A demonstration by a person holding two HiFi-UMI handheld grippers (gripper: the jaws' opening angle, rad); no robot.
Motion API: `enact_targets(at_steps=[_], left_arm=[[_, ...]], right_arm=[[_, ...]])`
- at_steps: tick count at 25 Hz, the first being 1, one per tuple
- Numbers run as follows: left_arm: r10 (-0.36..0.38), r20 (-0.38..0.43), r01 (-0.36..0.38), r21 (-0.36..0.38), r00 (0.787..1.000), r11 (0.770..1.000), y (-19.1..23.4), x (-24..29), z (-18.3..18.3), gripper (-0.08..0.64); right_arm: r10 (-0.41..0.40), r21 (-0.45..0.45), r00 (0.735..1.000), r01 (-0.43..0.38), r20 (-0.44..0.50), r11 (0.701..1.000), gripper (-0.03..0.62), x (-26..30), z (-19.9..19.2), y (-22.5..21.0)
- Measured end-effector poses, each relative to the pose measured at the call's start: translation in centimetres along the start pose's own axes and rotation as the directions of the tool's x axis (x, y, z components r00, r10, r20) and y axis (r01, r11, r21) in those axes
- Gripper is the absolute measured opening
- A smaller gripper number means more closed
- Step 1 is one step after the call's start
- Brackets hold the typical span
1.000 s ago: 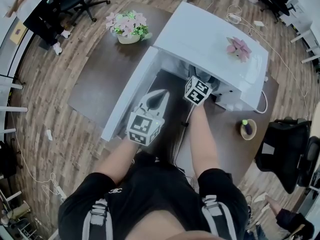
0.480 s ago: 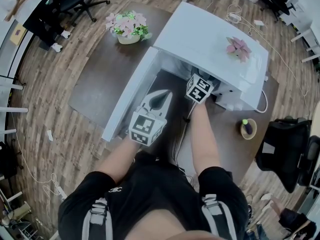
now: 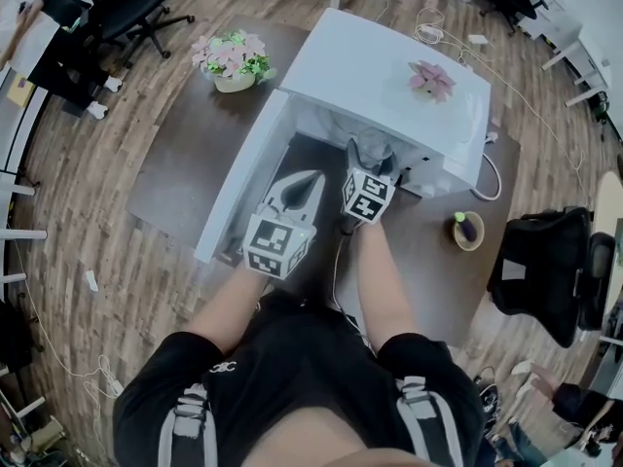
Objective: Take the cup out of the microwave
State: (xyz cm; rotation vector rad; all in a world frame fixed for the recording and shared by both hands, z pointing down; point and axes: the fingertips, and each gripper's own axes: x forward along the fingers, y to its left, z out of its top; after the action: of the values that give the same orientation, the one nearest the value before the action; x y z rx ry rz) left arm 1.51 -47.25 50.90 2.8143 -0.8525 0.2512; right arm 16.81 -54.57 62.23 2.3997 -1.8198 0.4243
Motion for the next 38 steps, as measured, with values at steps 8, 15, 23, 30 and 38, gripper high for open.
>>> enact_targets(at_steps=[8, 15, 23, 30, 38], left_arm=[[0.030, 0.040, -0.030, 0.010, 0.999, 0.999, -2.5, -2.6, 1.7, -0.006], [0.043, 0.058, -0.044, 0.004, 0.997, 0.999, -6.2, -3.9, 2.9, -0.006], [0.014, 0.123, -0.020, 0.046, 0.992, 0.999, -9.8, -4.1, 6.1, -0.006], [-0.010, 0.164, -0.004, 0.090, 0.986, 0.996, -11.2, -4.0, 8.2, -0.006], [-0.032, 0.174, 0.009, 0.129, 0.984, 0.992, -11.9, -3.4, 9.0, -0.006]], right_arm=[[0.052, -0.036, 0.999, -0.052, -0.004, 0.998, 0.380, -7.8, 1.1, -0.6], [0.105, -0.070, 0.991, -0.099, 0.084, 0.993, 0.379, -14.7, 6.4, -1.8], [0.059, -0.043, 0.983, -0.053, 0.173, 0.998, 0.379, -20.8, 12.4, -4.4], [0.031, -0.050, 0.979, -0.022, 0.200, 0.999, 0.380, -23.3, 14.1, -6.5], [0.034, -0.054, 0.972, -0.022, 0.230, 0.998, 0.380, -23.8, 14.8, -7.2]])
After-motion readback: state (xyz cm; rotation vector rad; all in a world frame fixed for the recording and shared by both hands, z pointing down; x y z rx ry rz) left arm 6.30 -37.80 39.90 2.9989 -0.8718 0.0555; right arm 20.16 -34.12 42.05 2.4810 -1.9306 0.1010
